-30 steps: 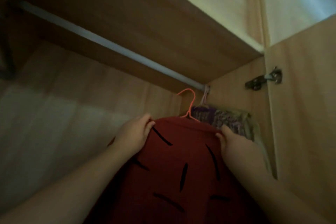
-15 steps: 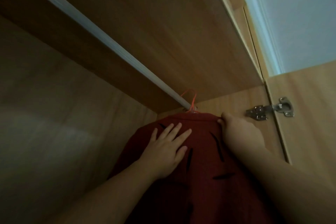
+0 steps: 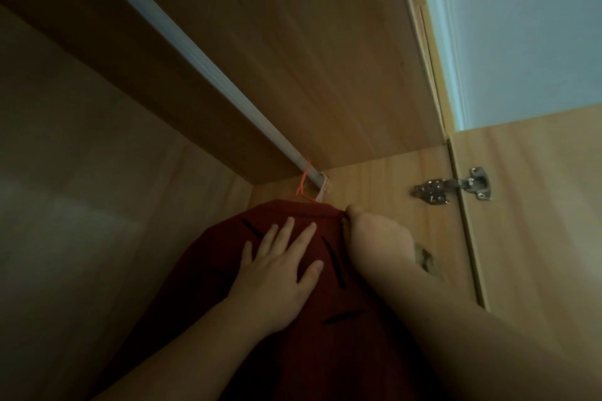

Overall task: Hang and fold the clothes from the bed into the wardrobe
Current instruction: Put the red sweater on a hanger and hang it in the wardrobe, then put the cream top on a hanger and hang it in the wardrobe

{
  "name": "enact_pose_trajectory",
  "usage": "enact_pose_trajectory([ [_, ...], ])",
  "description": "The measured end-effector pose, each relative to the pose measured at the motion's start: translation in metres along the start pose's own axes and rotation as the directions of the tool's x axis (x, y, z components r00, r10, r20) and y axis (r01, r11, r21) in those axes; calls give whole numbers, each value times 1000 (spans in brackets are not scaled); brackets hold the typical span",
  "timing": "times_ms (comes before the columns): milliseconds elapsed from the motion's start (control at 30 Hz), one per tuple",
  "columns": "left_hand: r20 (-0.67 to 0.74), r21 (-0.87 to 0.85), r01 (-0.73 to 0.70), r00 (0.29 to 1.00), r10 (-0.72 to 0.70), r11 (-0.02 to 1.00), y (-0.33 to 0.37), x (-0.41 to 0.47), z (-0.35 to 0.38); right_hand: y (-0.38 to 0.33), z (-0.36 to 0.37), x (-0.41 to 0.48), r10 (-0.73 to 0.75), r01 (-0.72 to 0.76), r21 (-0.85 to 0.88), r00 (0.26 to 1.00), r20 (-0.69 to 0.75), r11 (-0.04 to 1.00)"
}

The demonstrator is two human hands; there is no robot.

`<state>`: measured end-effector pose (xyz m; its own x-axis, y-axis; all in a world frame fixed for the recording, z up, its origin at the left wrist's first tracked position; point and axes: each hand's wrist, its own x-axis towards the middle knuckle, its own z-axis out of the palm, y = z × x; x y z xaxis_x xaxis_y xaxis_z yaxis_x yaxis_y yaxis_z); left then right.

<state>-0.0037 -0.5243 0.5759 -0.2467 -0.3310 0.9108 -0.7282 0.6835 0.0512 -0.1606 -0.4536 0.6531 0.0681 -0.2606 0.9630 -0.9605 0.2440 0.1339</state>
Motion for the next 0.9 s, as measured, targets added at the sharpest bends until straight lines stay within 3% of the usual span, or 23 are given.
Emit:
enact_pose_trajectory([
  [100, -31, 80, -1, 1000, 3, 997, 24, -20, -9, 3, -19, -30, -94, 94, -45, 996, 4, 995],
  [333, -20, 2, -32, 999, 32, 999, 134, -122, -7, 84, -104, -195, -114, 126, -90, 985, 128, 988],
  [433, 2, -8, -69, 998, 69, 998, 202, -191, 7, 146, -143, -297, -72, 101, -121, 973, 220, 988],
  [533, 90, -147, -161, 980, 176, 976, 290, -262, 31, 212, -188, -405, 49, 6, -163, 942, 332, 987],
  [667, 321, -377, -143, 907, 274, 915, 422, -363, 56, 289, -264, -551, 255, -114, -290, 821, 511, 950],
  [733, 444, -476, -113, 825, 349, 872, 488, -415, 67, 321, -312, -618, 392, -182, -395, 733, 556, 900],
  [900, 533, -644, -150, 615, 581, 750, 644, -534, 73, 377, -438, -754, 660, -331, -586, 527, 535, 740],
])
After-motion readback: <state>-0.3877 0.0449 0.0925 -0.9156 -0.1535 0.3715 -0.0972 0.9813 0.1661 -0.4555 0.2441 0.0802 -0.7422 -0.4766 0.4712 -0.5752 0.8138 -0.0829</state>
